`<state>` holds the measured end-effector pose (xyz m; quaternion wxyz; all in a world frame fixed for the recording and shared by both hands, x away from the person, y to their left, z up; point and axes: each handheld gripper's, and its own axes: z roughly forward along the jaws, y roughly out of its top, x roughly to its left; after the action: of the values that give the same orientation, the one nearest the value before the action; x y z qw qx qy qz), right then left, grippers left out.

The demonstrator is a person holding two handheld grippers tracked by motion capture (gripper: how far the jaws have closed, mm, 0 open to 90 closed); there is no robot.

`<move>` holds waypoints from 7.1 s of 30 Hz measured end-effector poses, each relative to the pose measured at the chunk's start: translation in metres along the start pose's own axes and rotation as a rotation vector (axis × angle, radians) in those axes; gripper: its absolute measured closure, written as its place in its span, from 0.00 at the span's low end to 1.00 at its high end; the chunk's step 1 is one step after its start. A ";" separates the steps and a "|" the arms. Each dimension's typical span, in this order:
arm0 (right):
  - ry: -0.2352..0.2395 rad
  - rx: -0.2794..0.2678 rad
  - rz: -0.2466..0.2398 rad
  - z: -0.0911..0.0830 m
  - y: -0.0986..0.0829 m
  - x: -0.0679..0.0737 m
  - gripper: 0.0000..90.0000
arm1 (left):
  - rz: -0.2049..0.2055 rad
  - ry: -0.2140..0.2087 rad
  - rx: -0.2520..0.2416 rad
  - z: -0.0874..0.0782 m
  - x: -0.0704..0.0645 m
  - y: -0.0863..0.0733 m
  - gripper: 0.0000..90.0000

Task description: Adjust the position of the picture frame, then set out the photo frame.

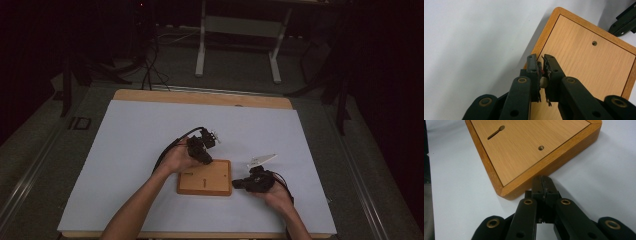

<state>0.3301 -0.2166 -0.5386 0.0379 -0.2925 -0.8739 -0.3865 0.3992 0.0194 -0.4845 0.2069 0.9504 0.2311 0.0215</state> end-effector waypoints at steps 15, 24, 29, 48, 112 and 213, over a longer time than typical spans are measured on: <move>-0.001 -0.011 -0.008 0.000 -0.001 -0.001 0.99 | -0.031 -0.018 -0.030 -0.001 0.002 -0.005 0.91; -0.022 -0.026 -0.006 -0.002 -0.001 -0.003 0.93 | -0.089 -0.033 -0.130 -0.010 0.004 -0.028 0.67; -0.046 -0.033 -0.004 -0.005 -0.002 -0.004 0.90 | -0.112 -0.010 -0.220 -0.020 0.002 -0.042 0.64; -0.102 -0.087 -0.018 -0.013 -0.004 -0.006 0.81 | -0.121 0.106 -0.420 -0.021 -0.010 -0.067 0.60; -0.107 -0.088 -0.156 -0.008 -0.004 0.018 0.59 | -0.099 -0.041 -0.377 0.002 0.003 -0.056 0.93; -0.381 -0.133 -0.437 0.014 0.006 0.044 0.32 | -0.175 -0.212 -0.321 0.005 0.034 -0.045 0.94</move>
<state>0.2988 -0.1822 -0.5319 -0.2304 -0.1666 -0.8802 -0.3801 0.4110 0.0688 -0.5089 0.3799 0.8785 0.2833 -0.0599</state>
